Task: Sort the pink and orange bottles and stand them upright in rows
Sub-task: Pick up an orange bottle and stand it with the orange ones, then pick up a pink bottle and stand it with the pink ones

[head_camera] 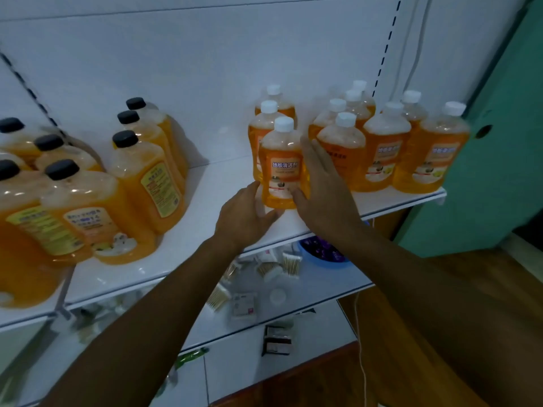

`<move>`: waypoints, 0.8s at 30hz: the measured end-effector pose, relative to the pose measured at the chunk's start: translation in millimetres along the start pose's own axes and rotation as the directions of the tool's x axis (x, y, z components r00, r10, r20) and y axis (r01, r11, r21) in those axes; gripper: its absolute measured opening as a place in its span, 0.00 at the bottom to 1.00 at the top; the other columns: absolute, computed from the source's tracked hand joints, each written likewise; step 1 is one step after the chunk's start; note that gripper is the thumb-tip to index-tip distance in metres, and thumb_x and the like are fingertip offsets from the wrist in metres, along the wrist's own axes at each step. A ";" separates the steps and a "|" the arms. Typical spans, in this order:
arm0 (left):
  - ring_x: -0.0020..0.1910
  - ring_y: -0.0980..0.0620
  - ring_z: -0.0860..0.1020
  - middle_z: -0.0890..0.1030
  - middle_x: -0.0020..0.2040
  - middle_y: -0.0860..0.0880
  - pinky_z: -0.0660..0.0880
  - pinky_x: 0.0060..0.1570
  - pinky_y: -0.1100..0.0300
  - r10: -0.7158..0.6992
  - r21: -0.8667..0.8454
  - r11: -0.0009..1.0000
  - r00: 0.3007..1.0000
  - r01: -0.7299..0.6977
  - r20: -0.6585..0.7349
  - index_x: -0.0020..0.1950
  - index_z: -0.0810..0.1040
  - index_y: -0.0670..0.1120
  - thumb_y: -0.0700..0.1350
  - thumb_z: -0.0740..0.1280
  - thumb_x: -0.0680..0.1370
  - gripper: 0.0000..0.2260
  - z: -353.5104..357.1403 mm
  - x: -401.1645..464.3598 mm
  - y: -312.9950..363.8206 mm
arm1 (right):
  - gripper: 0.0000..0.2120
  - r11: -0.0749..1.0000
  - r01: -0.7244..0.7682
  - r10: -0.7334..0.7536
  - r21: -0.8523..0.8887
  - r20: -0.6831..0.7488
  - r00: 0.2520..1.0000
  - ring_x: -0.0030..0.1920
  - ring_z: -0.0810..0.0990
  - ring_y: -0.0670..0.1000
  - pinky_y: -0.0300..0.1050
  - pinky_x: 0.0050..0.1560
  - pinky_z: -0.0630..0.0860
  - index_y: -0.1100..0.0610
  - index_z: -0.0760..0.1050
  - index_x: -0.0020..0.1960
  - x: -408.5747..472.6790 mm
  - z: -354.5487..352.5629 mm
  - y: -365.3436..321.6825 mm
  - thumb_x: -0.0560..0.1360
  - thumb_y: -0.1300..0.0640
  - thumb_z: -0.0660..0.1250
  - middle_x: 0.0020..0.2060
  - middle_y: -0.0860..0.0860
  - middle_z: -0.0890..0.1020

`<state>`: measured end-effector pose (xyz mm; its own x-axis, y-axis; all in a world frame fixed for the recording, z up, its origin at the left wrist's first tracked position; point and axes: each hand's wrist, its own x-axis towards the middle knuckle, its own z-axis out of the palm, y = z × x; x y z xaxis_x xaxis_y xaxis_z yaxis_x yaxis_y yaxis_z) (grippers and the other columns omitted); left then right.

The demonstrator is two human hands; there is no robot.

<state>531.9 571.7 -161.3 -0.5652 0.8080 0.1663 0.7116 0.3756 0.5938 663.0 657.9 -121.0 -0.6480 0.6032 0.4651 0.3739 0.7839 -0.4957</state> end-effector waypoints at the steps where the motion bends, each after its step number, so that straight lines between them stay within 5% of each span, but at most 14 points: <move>1: 0.62 0.48 0.76 0.77 0.66 0.48 0.68 0.55 0.58 0.018 0.066 0.998 1.000 -0.017 -0.010 0.70 0.69 0.50 0.61 0.66 0.76 0.26 -2.5 -5.5 -0.2 | 0.37 1.000 0.001 -0.001 -0.008 0.009 1.000 0.76 0.57 0.55 0.50 0.69 0.65 0.51 0.46 0.79 -3.5 -1.1 0.3 0.79 0.54 0.64 0.78 0.51 0.52; 6: 0.70 0.45 0.69 0.70 0.73 0.47 0.65 0.69 0.45 -0.025 0.274 0.961 1.000 0.026 -0.007 0.75 0.63 0.48 0.67 0.58 0.76 0.34 -10.5 -45.4 -1.7 | 0.35 0.999 0.010 -0.007 -0.035 0.075 0.997 0.76 0.56 0.57 0.56 0.70 0.63 0.51 0.48 0.79 -25.1 -6.8 -7.2 0.79 0.47 0.63 0.78 0.52 0.55; 12: 0.78 0.47 0.53 0.55 0.79 0.49 0.52 0.74 0.43 -0.021 0.320 0.947 1.000 0.013 0.022 0.79 0.56 0.53 0.71 0.49 0.74 0.37 -21.3 -117.7 -24.4 | 0.34 0.997 0.037 -0.025 -0.071 0.163 0.986 0.77 0.54 0.56 0.56 0.74 0.59 0.50 0.49 0.79 -60.6 -7.5 -40.6 0.79 0.40 0.57 0.78 0.52 0.54; 16: 0.78 0.47 0.53 0.55 0.79 0.48 0.54 0.74 0.41 -0.051 0.312 0.949 0.999 0.052 -0.011 0.78 0.56 0.52 0.68 0.55 0.77 0.34 -46.5 -170.3 -54.3 | 0.33 0.998 0.051 -0.041 -0.040 0.225 0.973 0.77 0.53 0.56 0.57 0.74 0.58 0.49 0.51 0.79 -89.5 2.3 -82.9 0.79 0.39 0.57 0.78 0.52 0.54; 24: 0.78 0.48 0.56 0.58 0.79 0.48 0.58 0.73 0.43 -0.177 0.331 0.923 0.980 0.196 -0.089 0.78 0.58 0.50 0.74 0.50 0.72 0.41 -132.3 -313.7 -121.9 | 0.33 0.985 0.170 -0.167 0.015 0.304 0.938 0.75 0.57 0.57 0.56 0.73 0.59 0.52 0.55 0.78 -164.9 35.5 -209.4 0.78 0.39 0.57 0.77 0.55 0.59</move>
<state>567.3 212.4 -181.8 -0.7169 0.6852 0.1286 0.6839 0.6555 0.3204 668.0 389.0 -119.9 -0.8718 0.3902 0.2962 0.2479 0.8728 -0.4204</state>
